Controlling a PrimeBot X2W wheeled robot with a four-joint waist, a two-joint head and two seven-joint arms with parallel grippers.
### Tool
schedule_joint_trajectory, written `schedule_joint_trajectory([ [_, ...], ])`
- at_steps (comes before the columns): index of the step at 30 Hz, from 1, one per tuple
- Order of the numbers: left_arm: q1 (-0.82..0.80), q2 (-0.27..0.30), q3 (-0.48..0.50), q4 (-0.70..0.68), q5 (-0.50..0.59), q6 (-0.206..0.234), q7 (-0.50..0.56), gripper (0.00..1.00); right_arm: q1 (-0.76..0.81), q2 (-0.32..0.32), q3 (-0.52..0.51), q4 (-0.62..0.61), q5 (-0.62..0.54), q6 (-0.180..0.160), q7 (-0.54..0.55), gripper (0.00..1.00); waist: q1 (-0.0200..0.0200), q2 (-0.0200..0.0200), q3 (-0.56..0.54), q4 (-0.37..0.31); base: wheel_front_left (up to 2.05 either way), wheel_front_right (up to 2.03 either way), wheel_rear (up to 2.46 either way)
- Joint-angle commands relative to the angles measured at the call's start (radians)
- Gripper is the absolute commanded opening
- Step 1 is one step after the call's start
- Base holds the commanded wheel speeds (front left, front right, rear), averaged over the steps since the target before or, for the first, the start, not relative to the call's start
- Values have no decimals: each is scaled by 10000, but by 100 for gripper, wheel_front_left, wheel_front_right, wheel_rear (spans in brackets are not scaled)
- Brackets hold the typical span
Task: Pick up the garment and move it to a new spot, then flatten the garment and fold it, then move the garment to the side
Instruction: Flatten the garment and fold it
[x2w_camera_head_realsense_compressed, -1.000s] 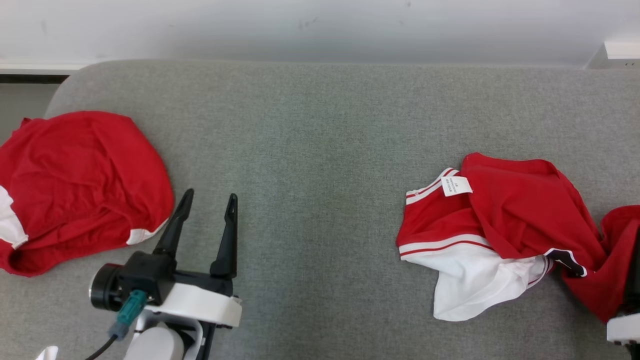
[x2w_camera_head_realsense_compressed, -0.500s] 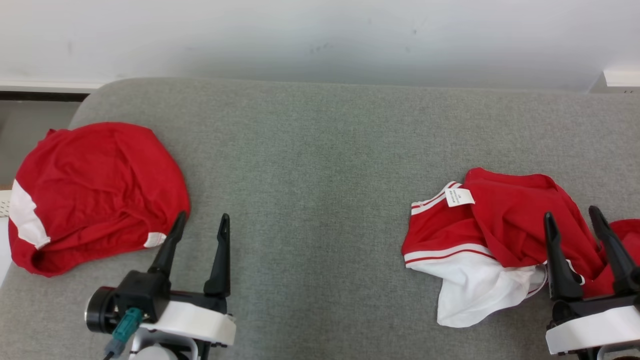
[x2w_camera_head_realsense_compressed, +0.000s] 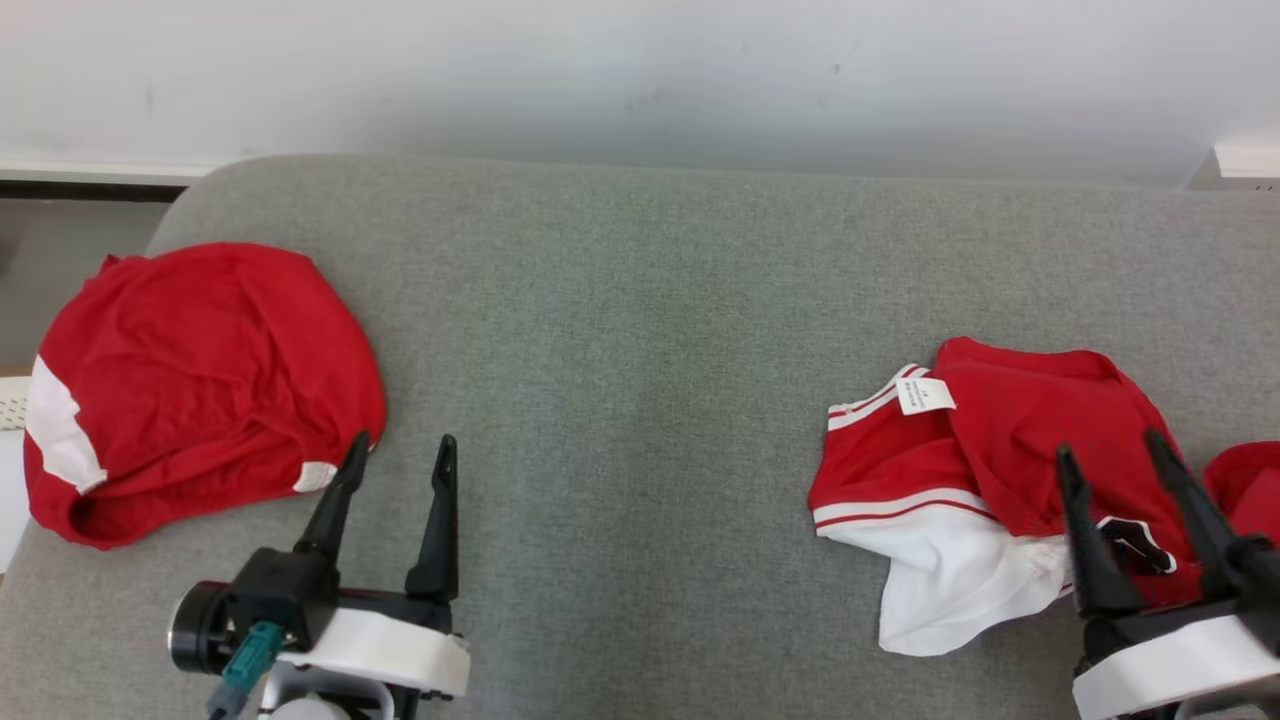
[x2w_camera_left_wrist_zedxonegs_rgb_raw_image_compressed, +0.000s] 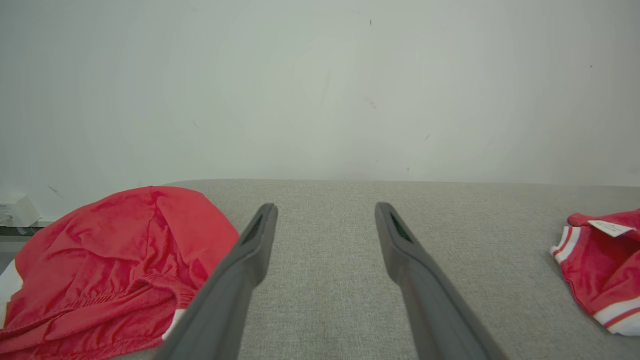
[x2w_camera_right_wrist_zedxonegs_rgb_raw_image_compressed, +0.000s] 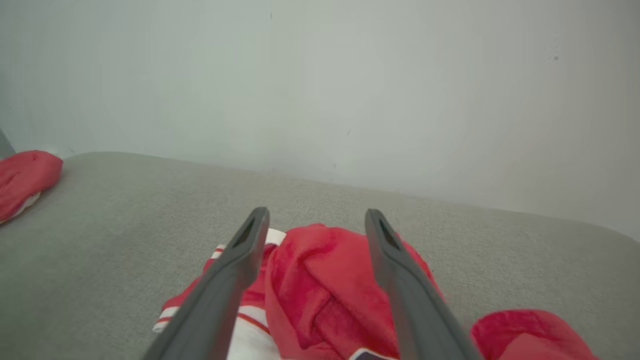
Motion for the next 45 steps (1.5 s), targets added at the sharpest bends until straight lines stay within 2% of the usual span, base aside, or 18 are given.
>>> schedule_joint_trajectory([
  [1, -65, 40, 5, -46, 33, 27, -3, 100, -102, -209, 222, 115, -4, -22, 157, 100, 0, 0, 82, 31, 0, 0, 0],
  [6, -363, -104, -106, -72, 112, -28, -3, 100, -538, -857, 1219, 914, 11, -22, 802, 100, 0, 0, 391, 248, 0, 0, 0],
  [13, -564, -333, -99, 5, 179, -133, -3, 100, -1026, -1455, 1789, 2324, -258, -22, 1236, 100, 0, 0, 715, 436, 0, 0, 0],
  [14, -576, -357, -91, 12, 201, -128, -3, 100, -1086, -1436, 1801, 2400, -257, -22, 1230, 89, 0, 0, 742, 440, 0, 0, 0],
  [15, -589, -378, -76, 20, 217, -149, -3, 100, -1156, -1473, 1767, 2444, -365, -22, 1195, 31, 0, 0, 763, 441, 0, 0, 0],
  [16, -597, -396, -54, 31, 235, -162, -3, 100, -1175, -1428, 1703, 2484, -302, -22, 1191, 0, 0, 0, 781, 436, 0, 0, 0],
  [22, -578, -441, 130, 14, 342, -200, -3, 100, -1318, -1153, 1269, 1899, -82, -22, 651, 0, 0, 0, 819, 232, 0, 0, 0],
  [25, -545, -415, 206, 1, 403, -216, -3, 100, -1240, -835, 716, 1493, 103, -22, 342, 0, 0, 0, 797, 68, 0, 0, 0],
  [32, -498, -324, 325, 4, 405, -290, -3, 100, -750, 314, -2177, 1304, 694, -22, -112, 0, 0, 0, 774, -271, 0, 0, 0],
  [36, -473, -285, 377, 22, 411, -302, -3, 100, -721, 513, -3716, 2075, 1335, -22, -431, 0, 0, 0, 783, -418, 0, 0, 0],
  [38, -453, -300, 364, 46, 410, -312, -3, 100, -808, 546, -4249, 2804, 2072, -22, -641, 0, 0, 0, 777, -450, 0, 0, 0],
  [39, -448, -307, 359, 61, 406, -301, -3, 100, -808, 544, -4394, 3198, 2195, -22, -752, 17, 0, 0, 772, -458, 0, 0, 0],
  [40, -453, -313, 354, 70, 401, -305, -3, 100, -850, 542, -4507, 3544, 2434, -22, -879, 56, 0, 0, 771, -461, 0, 0, 0],
  [41, -457, -313, 356, 86, 388, -319, -3, 100, -906, 536, -4541, 3845, 2571, -22, -1002, 100, 0, 0, 767, -467, 0, 0, 0],
  [45, -423, -328, 343, 101, 381, -318, -3, 100, -1070, 529, -4367, 4470, 2578, -22, -1579, 100, 0, 0, 776, -469, 0, 0, 0],
])
